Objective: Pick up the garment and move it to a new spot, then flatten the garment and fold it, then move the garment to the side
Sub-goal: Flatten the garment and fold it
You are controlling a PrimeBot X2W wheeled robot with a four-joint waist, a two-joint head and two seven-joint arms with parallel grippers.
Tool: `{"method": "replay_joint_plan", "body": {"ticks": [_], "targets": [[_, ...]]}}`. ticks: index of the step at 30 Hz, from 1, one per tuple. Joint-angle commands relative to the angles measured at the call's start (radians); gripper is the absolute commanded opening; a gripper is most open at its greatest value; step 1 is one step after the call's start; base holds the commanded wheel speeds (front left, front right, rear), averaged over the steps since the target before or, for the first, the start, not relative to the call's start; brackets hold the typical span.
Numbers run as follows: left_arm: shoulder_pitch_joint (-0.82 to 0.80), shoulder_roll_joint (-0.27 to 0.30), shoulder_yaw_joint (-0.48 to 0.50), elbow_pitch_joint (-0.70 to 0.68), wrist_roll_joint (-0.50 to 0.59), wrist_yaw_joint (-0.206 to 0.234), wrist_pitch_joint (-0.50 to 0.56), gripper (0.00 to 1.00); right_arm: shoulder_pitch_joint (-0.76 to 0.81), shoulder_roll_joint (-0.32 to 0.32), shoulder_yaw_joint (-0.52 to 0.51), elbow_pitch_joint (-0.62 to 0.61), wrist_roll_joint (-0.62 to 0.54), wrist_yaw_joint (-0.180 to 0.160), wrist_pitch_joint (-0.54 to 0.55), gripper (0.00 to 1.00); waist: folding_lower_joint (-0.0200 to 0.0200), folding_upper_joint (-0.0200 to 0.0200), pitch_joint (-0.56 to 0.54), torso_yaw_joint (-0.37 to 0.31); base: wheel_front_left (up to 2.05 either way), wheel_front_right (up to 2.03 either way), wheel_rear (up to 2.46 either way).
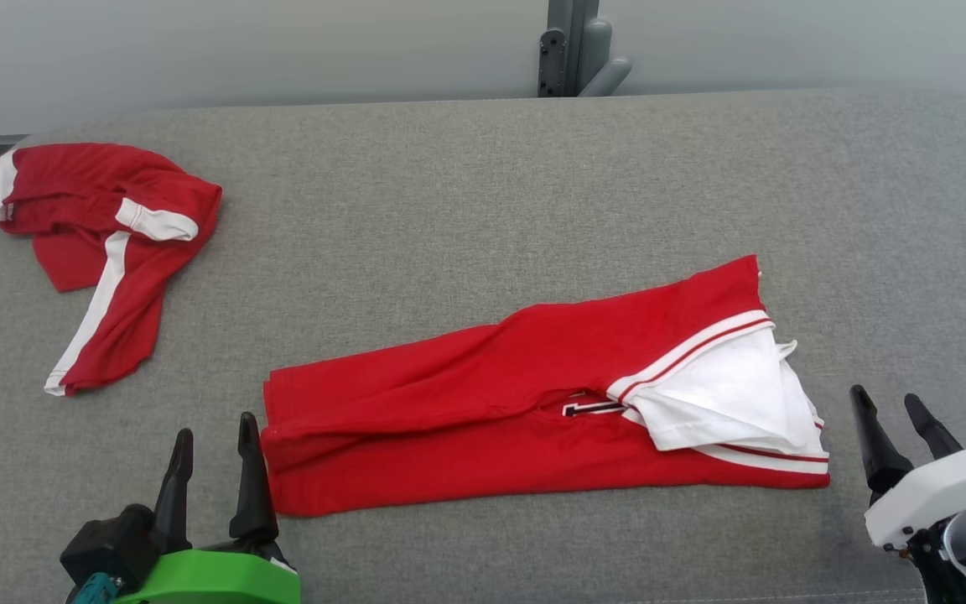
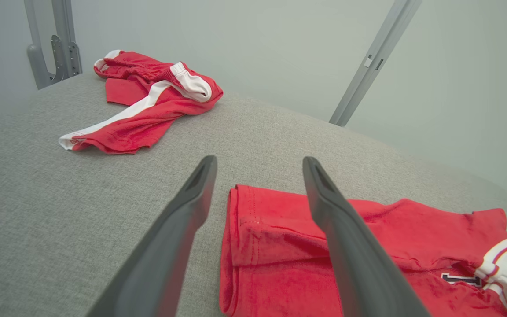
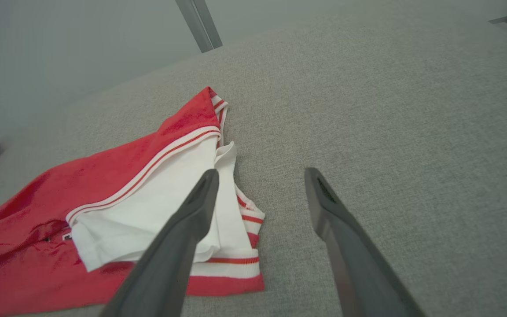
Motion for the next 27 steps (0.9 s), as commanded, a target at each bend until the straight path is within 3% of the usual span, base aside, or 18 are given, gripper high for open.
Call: {"method": "replay_joint_plan", "body": {"ticks": [1,23,27], "targets": [[0.005,-0.004,0.000,0.000,0.005,0.002,-0.001,1.00,-0.023,-0.003,0.004,0.012,-0.012,0.000,0.007,1.00,0.0001,-0.0001,-0.004,0.008,0.00,0.00,0.00],[-0.035,-0.069,0.036,0.028,0.065,-0.033,-0.001,1.00,-0.337,-0.027,0.101,0.508,-0.098,0.000,0.178,1.00,0.0001,-0.0001,0.022,0.156,0.00,0.00,0.00],[-0.028,-0.073,0.048,0.032,0.073,-0.042,-0.001,1.00,-0.355,0.005,0.140,0.567,-0.064,0.000,0.216,1.00,0.0001,-0.0001,0.022,0.166,0.00,0.00,0.00]]}}
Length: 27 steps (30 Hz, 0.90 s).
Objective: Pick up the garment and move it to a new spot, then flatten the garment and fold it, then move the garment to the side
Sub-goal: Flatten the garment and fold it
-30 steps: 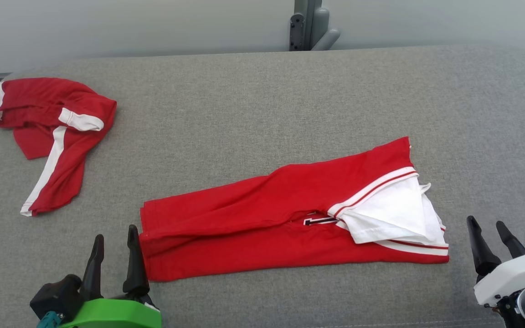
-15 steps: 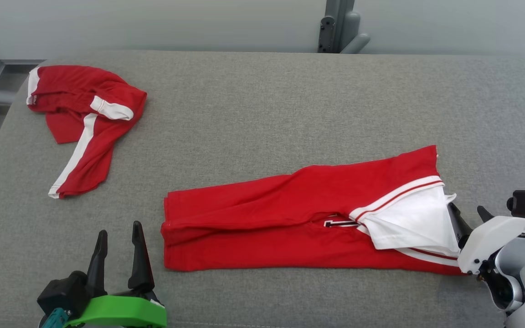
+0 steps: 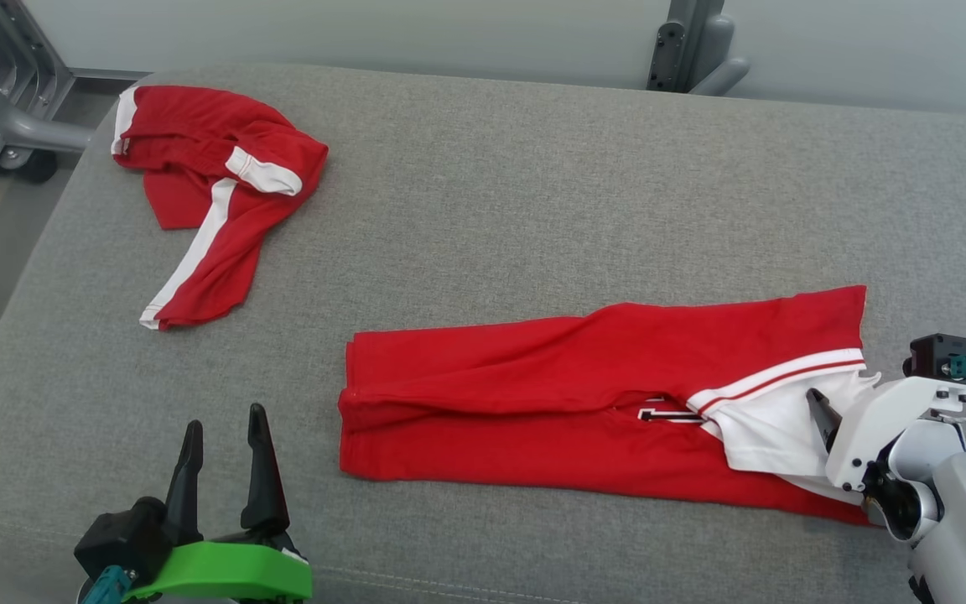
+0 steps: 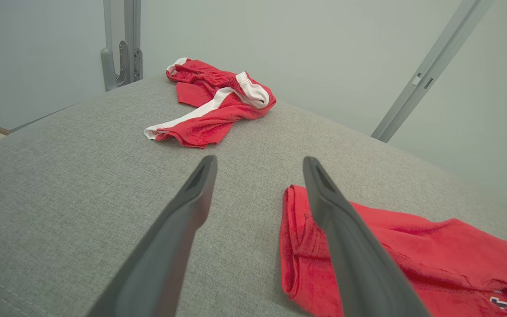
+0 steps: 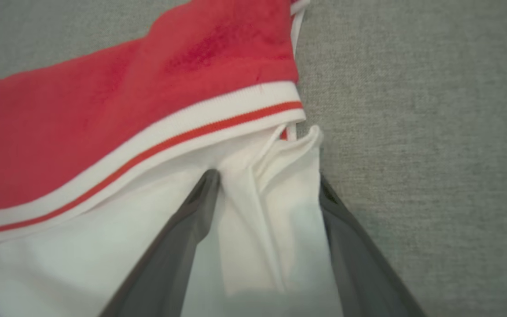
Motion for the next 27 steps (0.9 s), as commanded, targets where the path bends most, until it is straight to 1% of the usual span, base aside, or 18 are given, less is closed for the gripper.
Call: {"method": "replay_joint_plan", "body": {"ticks": [1,2,3,4,5,6,7,13,17,19,23,27], "targets": [[-0.010,-0.002,0.008,0.006,0.008,-0.010,-0.001,1.00,0.011,0.028,0.031,0.022,0.013,0.002,0.016,1.00,0.0000,0.0000,0.001,0.005,0.00,0.00,0.00],[-0.011,-0.004,0.010,0.007,0.010,-0.010,-0.001,1.00,0.007,0.036,0.044,0.024,0.026,0.004,0.016,1.00,0.0000,0.0000,0.001,0.006,0.00,0.00,0.00],[-0.011,-0.005,0.012,0.006,0.010,-0.012,-0.001,1.00,0.005,0.043,0.059,0.024,0.037,0.005,0.018,0.85,0.0000,0.0000,0.001,0.007,0.00,0.00,0.00],[-0.009,-0.006,0.015,0.005,0.013,-0.012,-0.001,1.00,0.005,0.045,0.077,0.023,0.045,0.005,0.019,0.44,0.0000,0.0000,0.001,0.006,0.00,0.00,0.00],[-0.008,-0.007,0.018,0.003,0.016,-0.013,-0.001,1.00,0.005,0.042,0.095,0.020,0.047,0.005,0.018,0.33,0.0000,0.0000,0.001,0.005,0.00,0.00,0.00],[-0.006,-0.008,0.021,0.001,0.018,-0.013,-0.001,1.00,0.004,0.035,0.107,0.020,0.047,0.005,0.012,0.12,0.0000,0.0000,0.002,0.002,0.00,0.00,0.00],[-0.006,-0.010,0.023,0.001,0.019,-0.013,-0.001,1.00,0.001,0.028,0.119,0.020,0.043,0.004,0.004,0.00,0.0000,0.0000,0.002,-0.001,0.00,0.00,0.00],[-0.004,-0.017,0.033,0.000,0.029,-0.017,-0.001,1.00,-0.045,-0.008,0.133,0.016,0.054,0.000,-0.060,0.00,0.0000,0.0000,0.003,-0.030,0.00,0.00,0.00],[-0.002,-0.020,0.040,-0.001,0.037,-0.021,-0.001,1.00,-0.065,-0.041,0.134,-0.009,0.074,0.000,-0.085,0.00,0.0000,0.0000,0.001,-0.068,0.00,0.00,0.00],[-0.004,-0.022,0.042,-0.003,0.039,-0.025,-0.001,1.00,-0.068,-0.067,0.130,-0.024,0.081,0.000,-0.087,0.00,0.0000,0.0000,0.001,-0.091,0.00,0.00,0.00],[-0.012,-0.027,0.038,-0.004,0.045,-0.026,-0.001,1.00,-0.058,-0.135,0.088,-0.038,0.090,0.000,-0.088,0.00,0.0000,0.0000,0.001,-0.135,0.00,0.00,0.00],[-0.021,-0.029,0.036,-0.005,0.049,-0.029,-0.001,1.00,-0.046,-0.183,0.033,-0.045,0.081,0.000,-0.091,0.00,0.0000,0.0000,0.003,-0.177,0.00,0.00,0.00]]}}
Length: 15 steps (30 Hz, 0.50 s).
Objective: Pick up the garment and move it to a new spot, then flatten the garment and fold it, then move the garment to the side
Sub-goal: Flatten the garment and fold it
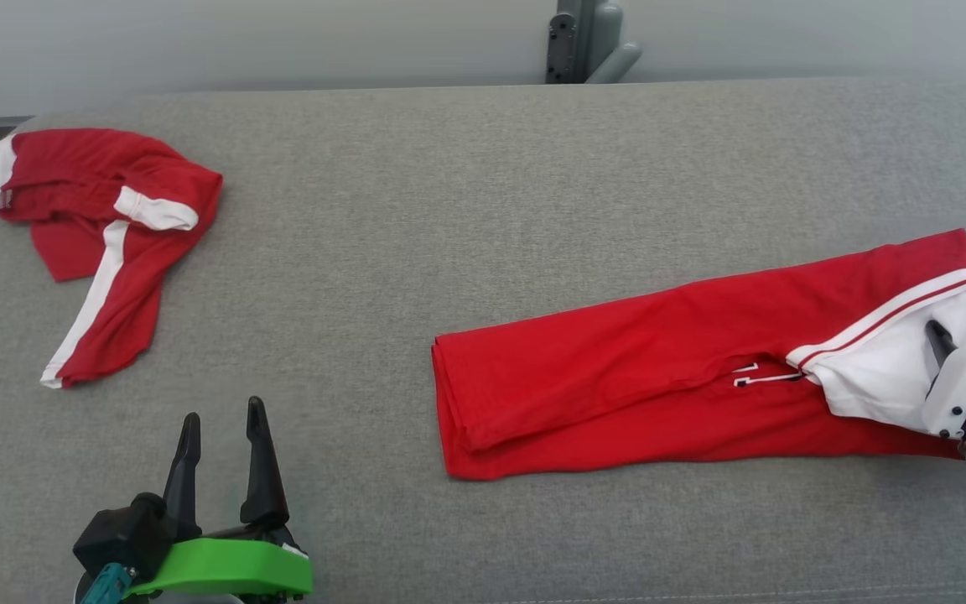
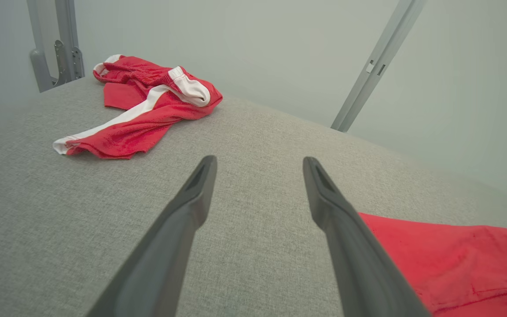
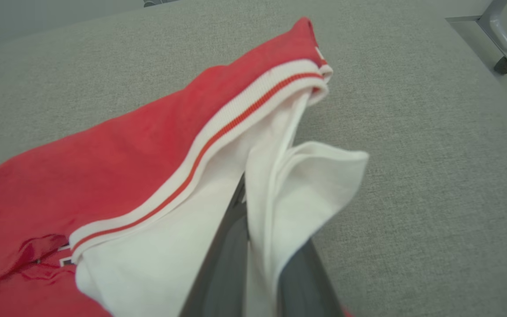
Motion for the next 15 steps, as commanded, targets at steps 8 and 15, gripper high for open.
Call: {"method": "replay_joint_plan", "body": {"ticks": [8,15], "targets": [[-0.025,-0.004,-0.007,0.015,0.020,-0.010,-0.001,1.00,0.028,0.027,-0.018,-0.092,0.009,-0.002,-0.006,0.00,0.0000,0.0000,-0.004,-0.097,0.00,0.00,0.00],[-0.013,-0.005,-0.016,0.025,0.020,-0.009,-0.001,1.00,0.078,0.051,0.026,-0.239,0.026,-0.001,0.005,0.00,0.0000,0.0000,-0.025,-0.102,0.00,0.00,0.00]]}}
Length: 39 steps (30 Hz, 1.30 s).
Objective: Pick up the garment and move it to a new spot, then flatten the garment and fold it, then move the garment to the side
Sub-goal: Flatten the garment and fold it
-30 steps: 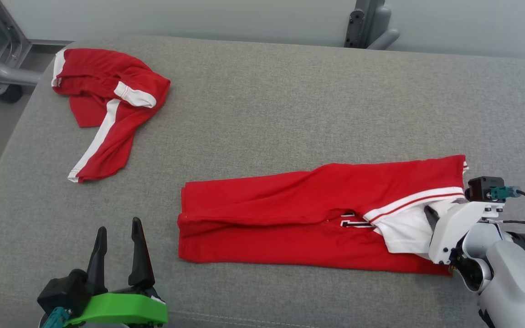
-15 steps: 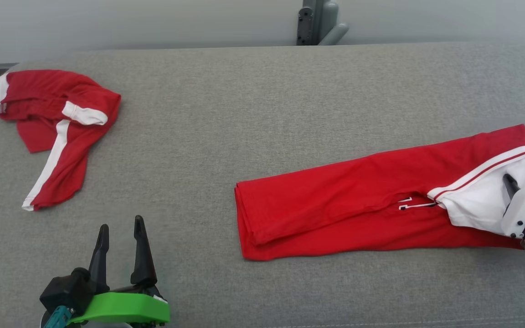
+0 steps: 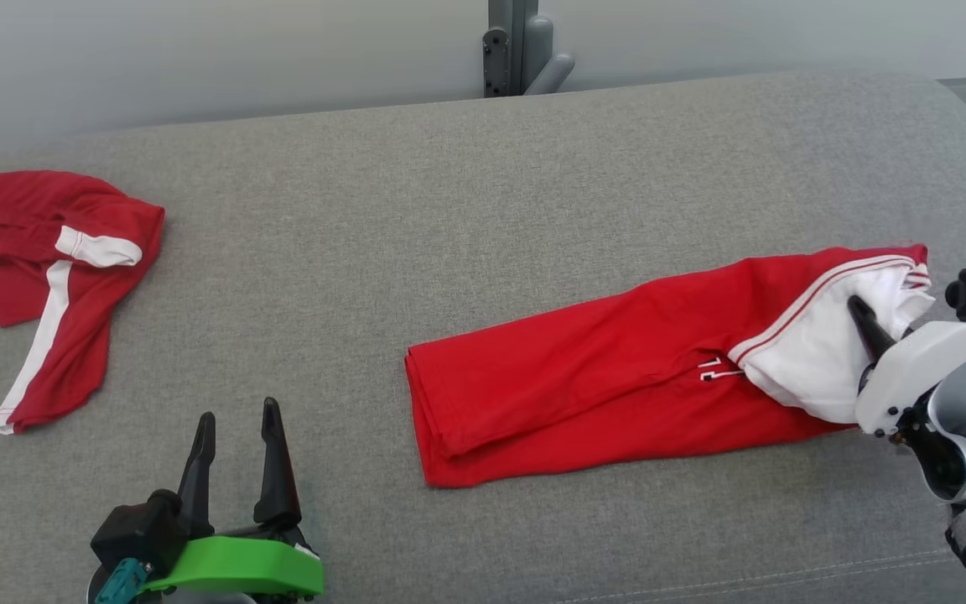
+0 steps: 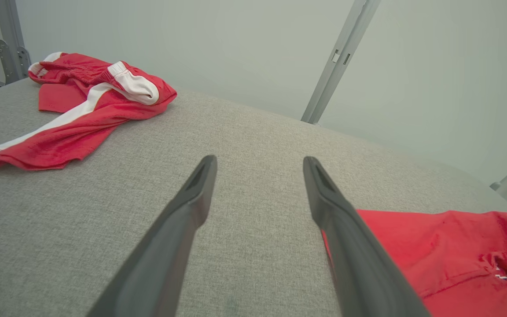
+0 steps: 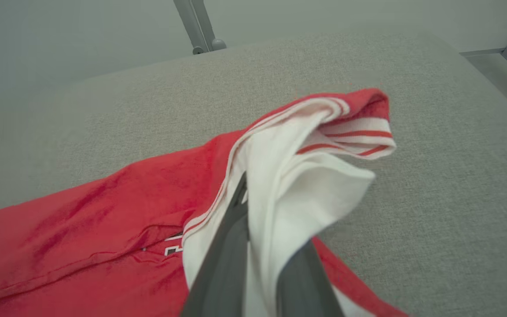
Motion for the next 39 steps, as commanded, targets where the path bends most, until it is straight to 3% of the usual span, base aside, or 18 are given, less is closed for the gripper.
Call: {"method": "replay_joint_plan", "body": {"ticks": [1,10,16,24,36,38,39], "targets": [[0.002,0.000,0.000,0.001,0.000,-0.002,-0.001,1.00,0.016,0.002,0.005,-0.019,0.004,-0.001,0.003,0.00,0.0000,-0.0001,-0.007,-0.001,0.00,0.00,0.00],[0.018,0.004,-0.013,0.010,-0.003,-0.004,0.002,1.00,0.079,0.062,0.114,-0.239,-0.012,-0.001,0.090,0.00,0.0000,-0.0001,-0.037,0.021,0.00,0.00,0.00],[0.018,0.004,-0.020,0.013,-0.009,-0.003,0.002,1.00,0.058,0.154,0.203,-0.282,-0.001,-0.001,0.124,0.00,0.0000,-0.0001,-0.047,0.038,0.00,0.00,0.00],[-0.008,0.000,-0.037,0.024,-0.016,-0.013,0.002,1.00,-0.008,0.276,0.321,-0.166,0.008,-0.001,0.110,0.00,0.0000,-0.0001,-0.036,0.074,0.00,0.00,0.00],[-0.047,-0.007,-0.056,0.050,-0.023,-0.022,0.000,1.00,-0.136,0.331,0.427,0.095,-0.001,-0.001,0.040,0.00,0.0000,-0.0001,-0.005,0.130,0.00,0.00,0.00],[-0.049,-0.009,-0.055,0.051,-0.022,-0.021,0.000,1.00,-0.149,0.332,0.445,0.126,0.009,-0.001,0.023,0.50,0.0000,-0.0001,-0.004,0.134,0.00,0.00,0.00],[-0.049,-0.009,-0.055,0.051,-0.022,-0.021,0.000,1.00,-0.149,0.332,0.445,0.126,0.009,-0.001,0.023,0.50,0.0000,-0.0001,-0.004,0.134,0.00,0.00,0.00]]}}
